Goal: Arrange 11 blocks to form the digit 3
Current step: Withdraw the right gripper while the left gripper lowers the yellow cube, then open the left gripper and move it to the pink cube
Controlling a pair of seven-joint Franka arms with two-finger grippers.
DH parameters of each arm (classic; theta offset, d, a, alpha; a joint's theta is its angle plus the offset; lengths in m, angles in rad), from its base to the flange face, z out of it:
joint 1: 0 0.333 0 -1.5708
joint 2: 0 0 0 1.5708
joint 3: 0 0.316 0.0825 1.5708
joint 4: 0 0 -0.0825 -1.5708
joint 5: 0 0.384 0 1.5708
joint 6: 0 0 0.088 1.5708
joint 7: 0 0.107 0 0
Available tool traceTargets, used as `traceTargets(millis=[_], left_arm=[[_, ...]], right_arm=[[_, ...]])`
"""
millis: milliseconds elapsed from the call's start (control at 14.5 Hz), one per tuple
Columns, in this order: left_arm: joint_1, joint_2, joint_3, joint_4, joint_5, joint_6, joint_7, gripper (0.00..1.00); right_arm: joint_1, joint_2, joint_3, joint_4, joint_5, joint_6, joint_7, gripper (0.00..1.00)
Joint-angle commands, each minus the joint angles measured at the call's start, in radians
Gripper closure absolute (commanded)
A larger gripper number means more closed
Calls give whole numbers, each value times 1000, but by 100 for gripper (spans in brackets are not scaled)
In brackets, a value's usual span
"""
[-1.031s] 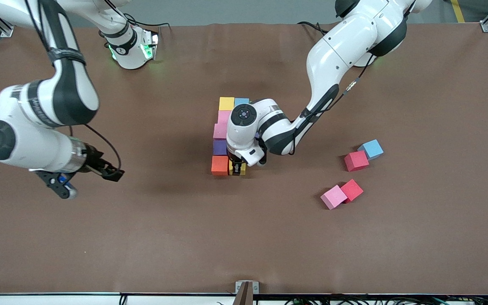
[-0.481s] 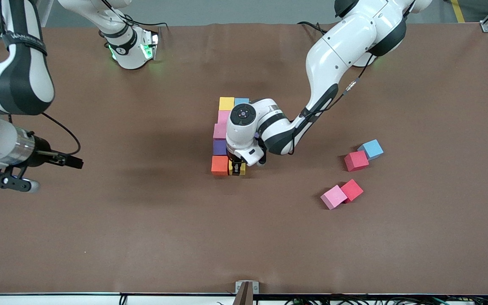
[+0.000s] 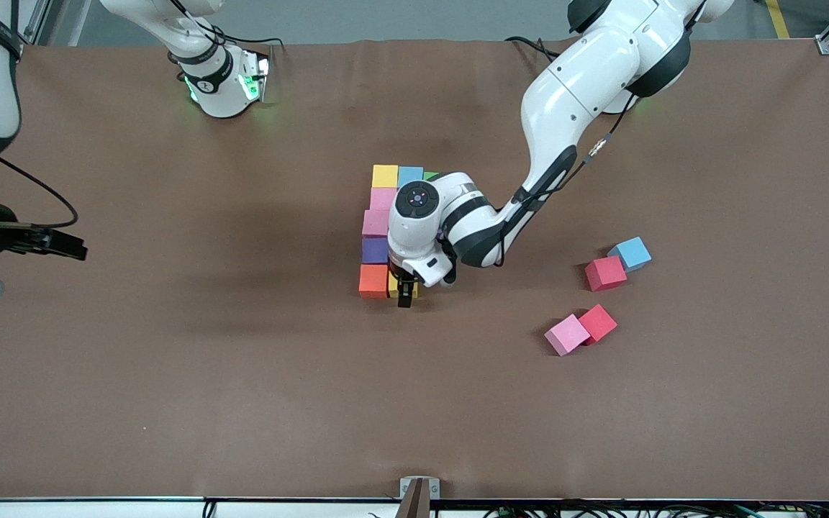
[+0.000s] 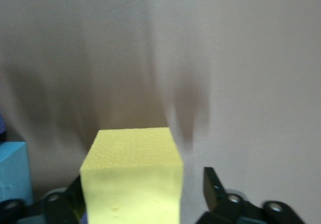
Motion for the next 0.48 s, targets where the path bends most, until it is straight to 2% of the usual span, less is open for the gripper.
traceTargets(millis=[0,275,412], left_arm=[[-5,-26,5,17,-10,-13,10,0],[0,-70,-1,-3,-39,-54,10,0],[0,-84,-11,-10,-39,-100,10,0]], right_arm=[[-15,0,20,54,-34,-57,-10,0],[1,2,33,70,-4,-56,-6,0],[17,-3,28,74,56,-69,-3,0]])
